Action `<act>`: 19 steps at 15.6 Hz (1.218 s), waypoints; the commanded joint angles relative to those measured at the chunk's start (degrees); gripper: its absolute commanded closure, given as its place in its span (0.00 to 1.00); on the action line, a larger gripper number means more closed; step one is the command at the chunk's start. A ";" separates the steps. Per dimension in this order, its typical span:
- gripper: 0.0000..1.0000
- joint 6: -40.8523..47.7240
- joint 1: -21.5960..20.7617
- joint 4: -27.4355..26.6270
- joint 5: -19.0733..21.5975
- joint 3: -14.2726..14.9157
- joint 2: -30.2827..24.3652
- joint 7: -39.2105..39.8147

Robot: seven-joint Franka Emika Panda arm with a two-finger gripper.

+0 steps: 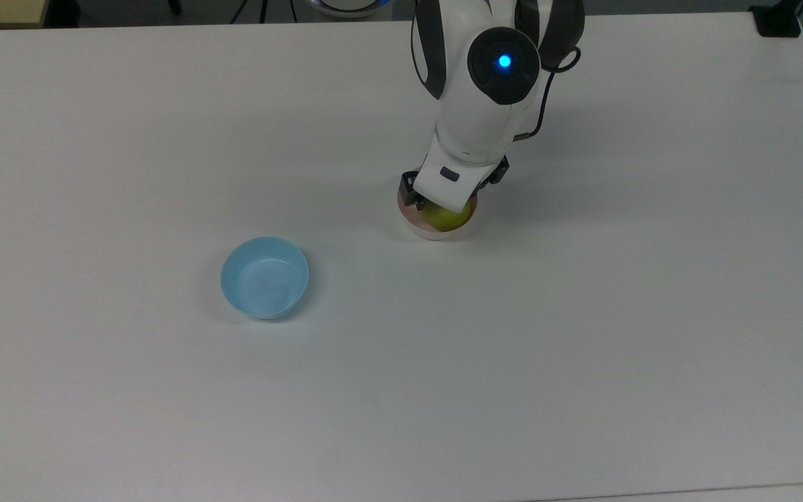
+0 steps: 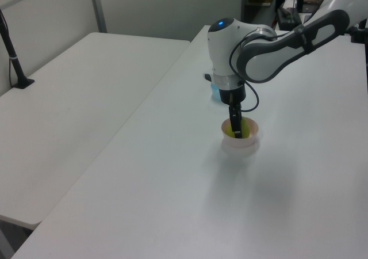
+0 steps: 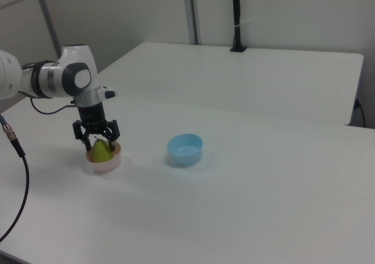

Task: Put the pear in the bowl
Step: 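Open the gripper to release the pear and raise the gripper away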

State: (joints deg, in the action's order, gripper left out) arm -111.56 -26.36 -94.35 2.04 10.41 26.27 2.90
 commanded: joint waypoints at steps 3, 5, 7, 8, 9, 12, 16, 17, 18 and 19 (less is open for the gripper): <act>0.00 1.07 2.26 -0.48 0.24 0.84 -6.38 -1.15; 0.00 3.61 5.78 -0.40 -0.28 0.75 -9.73 -1.15; 0.00 5.99 10.34 -0.48 -0.37 0.40 -12.81 -1.15; 0.00 6.96 13.24 -0.49 -0.37 -0.73 -14.22 -1.15; 0.00 7.75 16.57 -0.49 -0.37 -2.22 -15.45 -1.23; 0.00 9.25 22.83 -1.62 -2.12 -4.78 -18.00 -4.91; 0.00 10.74 25.74 -2.24 -6.17 -6.46 -19.33 -9.93; 0.00 10.75 25.75 -2.16 -6.17 -6.46 -19.33 -9.94; 0.00 10.66 25.83 -2.07 -6.17 -6.46 -19.24 -9.94; 0.00 10.66 25.84 -1.98 -6.17 -6.46 -19.24 -9.94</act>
State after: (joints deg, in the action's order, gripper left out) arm -101.73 -1.20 -94.79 -3.08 5.14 8.85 -5.04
